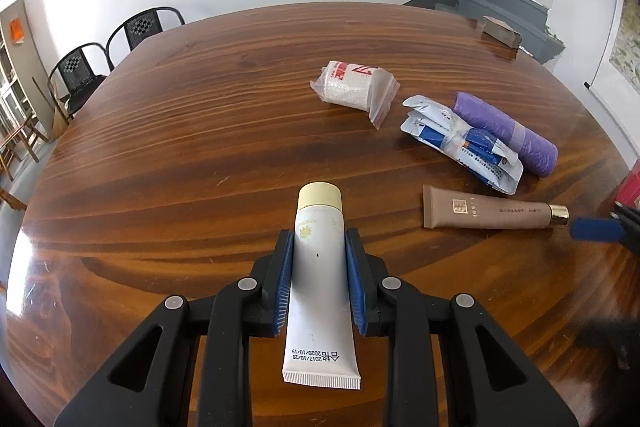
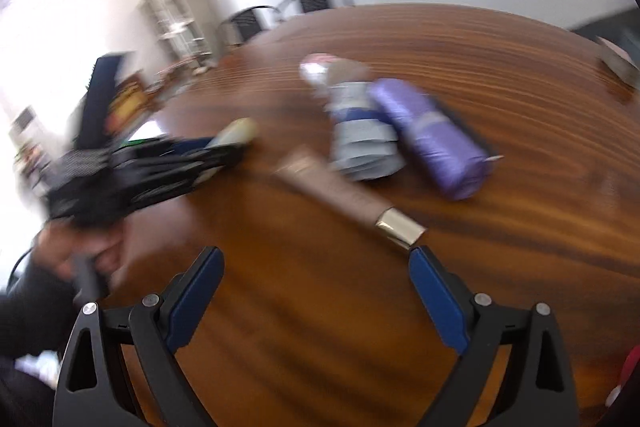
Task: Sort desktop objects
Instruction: 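Grasp the white cream tube with the left tool while the right grasps the beige tube, then carry both tubes into the pink tin and open both tools to release them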
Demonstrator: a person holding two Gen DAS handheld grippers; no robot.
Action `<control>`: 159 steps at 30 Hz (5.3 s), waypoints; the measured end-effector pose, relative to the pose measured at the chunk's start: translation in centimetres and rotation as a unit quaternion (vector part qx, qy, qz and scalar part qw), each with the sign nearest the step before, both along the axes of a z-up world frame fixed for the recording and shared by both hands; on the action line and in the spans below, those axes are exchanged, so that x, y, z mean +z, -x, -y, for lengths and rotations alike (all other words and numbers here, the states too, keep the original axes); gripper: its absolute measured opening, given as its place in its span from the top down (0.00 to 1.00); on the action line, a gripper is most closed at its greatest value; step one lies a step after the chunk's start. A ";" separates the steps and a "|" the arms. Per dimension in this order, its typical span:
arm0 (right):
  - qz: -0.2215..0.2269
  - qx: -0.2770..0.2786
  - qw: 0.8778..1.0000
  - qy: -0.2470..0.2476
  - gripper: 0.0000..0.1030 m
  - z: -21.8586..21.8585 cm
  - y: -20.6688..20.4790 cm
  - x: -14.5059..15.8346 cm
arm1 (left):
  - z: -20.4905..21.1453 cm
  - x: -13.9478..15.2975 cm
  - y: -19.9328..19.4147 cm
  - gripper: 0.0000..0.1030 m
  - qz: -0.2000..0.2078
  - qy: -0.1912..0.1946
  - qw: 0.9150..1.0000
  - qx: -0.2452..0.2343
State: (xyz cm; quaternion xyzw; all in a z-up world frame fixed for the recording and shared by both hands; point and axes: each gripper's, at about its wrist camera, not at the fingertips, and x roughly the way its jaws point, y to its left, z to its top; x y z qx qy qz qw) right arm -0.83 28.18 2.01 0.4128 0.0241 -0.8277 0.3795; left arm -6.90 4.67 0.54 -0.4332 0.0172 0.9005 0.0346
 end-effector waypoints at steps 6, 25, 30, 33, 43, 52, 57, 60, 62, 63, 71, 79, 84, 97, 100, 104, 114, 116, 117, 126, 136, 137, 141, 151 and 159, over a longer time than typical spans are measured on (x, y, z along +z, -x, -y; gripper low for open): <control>-0.032 -0.061 0.998 0.004 0.10 -0.9 0.2 1.3 | -0.2 0.1 -0.5 0.73 0.003 0.000 1.000 -0.002; -0.017 -0.025 0.996 -0.089 0.62 3.4 2.8 -1.3 | -0.3 0.0 -0.8 0.73 0.002 0.000 1.000 -0.003; -0.025 -0.042 0.994 -0.099 0.62 4.5 3.8 -1.6 | -0.3 0.1 -0.7 0.73 0.002 0.000 1.000 -0.004; -0.020 -0.050 0.994 -0.094 0.62 5.1 4.2 -1.6 | -0.2 0.0 -0.6 0.73 0.003 -0.003 1.000 -0.005; -0.019 -0.042 0.996 -0.071 0.77 5.7 2.0 -1.1 | -0.6 1.1 -1.5 0.73 -0.013 -0.010 1.000 -0.013; -0.050 -0.087 0.995 -0.018 0.77 3.5 -0.6 1.6 | -1.1 2.4 -2.3 0.73 -0.030 -0.019 0.999 -0.024; -0.070 -0.137 0.988 -0.004 0.77 1.1 -2.5 2.5 | -2.2 3.0 -3.0 0.73 -0.038 -0.021 0.998 -0.039; -0.067 -0.165 0.984 0.012 0.77 -0.9 -3.7 2.9 | -3.2 3.0 -3.4 0.73 -0.038 -0.022 0.998 -0.051; -0.059 -0.189 0.980 0.029 0.77 -2.4 -4.8 3.0 | -4.0 3.0 -3.7 0.73 -0.036 -0.023 0.997 -0.060; -0.058 -0.199 0.978 0.035 0.77 -3.2 -5.4 3.2 | -4.5 3.0 -3.8 0.73 -0.036 -0.023 0.997 -0.066; -0.091 -0.269 0.958 0.050 0.77 -9.0 -9.9 5.9 | -8.6 3.8 -5.5 0.73 -0.042 -0.029 0.993 -0.110; -0.104 -0.355 0.927 0.059 0.77 -16.1 -14.1 7.1 | -12.7 4.3 -6.9 0.73 -0.042 -0.031 0.988 -0.145; -0.108 -0.417 0.901 0.053 0.77 -20.8 -16.7 7.2 | -15.6 4.4 -7.9 0.73 -0.041 -0.027 0.985 -0.166; -0.075 -0.522 0.849 0.017 0.77 -28.8 -18.5 5.5 | -21.3 5.4 -9.8 0.73 -0.044 -0.026 0.975 -0.217; -0.073 -0.524 0.848 0.009 0.77 -29.0 -18.1 5.2 | -21.9 5.6 -10.0 0.73 -0.042 -0.031 0.974 -0.222; -0.074 -0.526 0.847 -0.002 0.77 -29.2 -17.6 4.9 | -22.6 6.0 -10.3 0.73 -0.042 -0.034 0.973 -0.224; -0.079 -0.526 0.846 0.016 0.76 -30.1 -18.2 4.7 | -25.5 7.4 -10.6 0.73 -0.054 -0.040 0.965 -0.252; -0.090 -0.527 0.845 0.016 0.76 -30.0 -18.6 5.1 | -26.2 7.8 -10.7 0.73 -0.059 -0.043 0.963 -0.259; -0.094 -0.525 0.846 0.018 0.76 -30.0 -18.7 5.2 | -26.6 8.0 -10.8 0.73 -0.061 -0.045 0.962 -0.264; -0.099 -0.519 0.848 0.036 0.76 -30.4 -19.2 5.2 | -30.8 9.3 -11.2 0.73 -0.067 -0.060 0.947 -0.308; -0.109 -0.536 0.835 0.062 0.76 -31.8 -20.2 5.3 | -35.7 9.3 -12.8 0.73 -0.041 -0.101 0.922 -0.371; -0.110 -0.538 0.833 0.065 0.76 -31.9 -20.3 5.3 | -36.2 9.3 -13.0 0.73 -0.037 -0.106 0.919 -0.378; -0.111 -0.545 0.828 0.070 0.76 -32.3 -20.5 5.2 | -38.1 8.8 -14.0 0.73 -0.018 -0.125 0.907 -0.402; -0.110 -0.558 0.819 0.073 0.72 -32.9 -20.9 5.1 | -38.5 8.5 -14.5 0.44 -0.014 -0.147 0.902 -0.406; -0.109 -0.545 0.828 0.076 0.71 -31.7 -20.4 5.2 | -36.5 8.6 -13.2 0.44 -0.031 -0.131 0.922 -0.362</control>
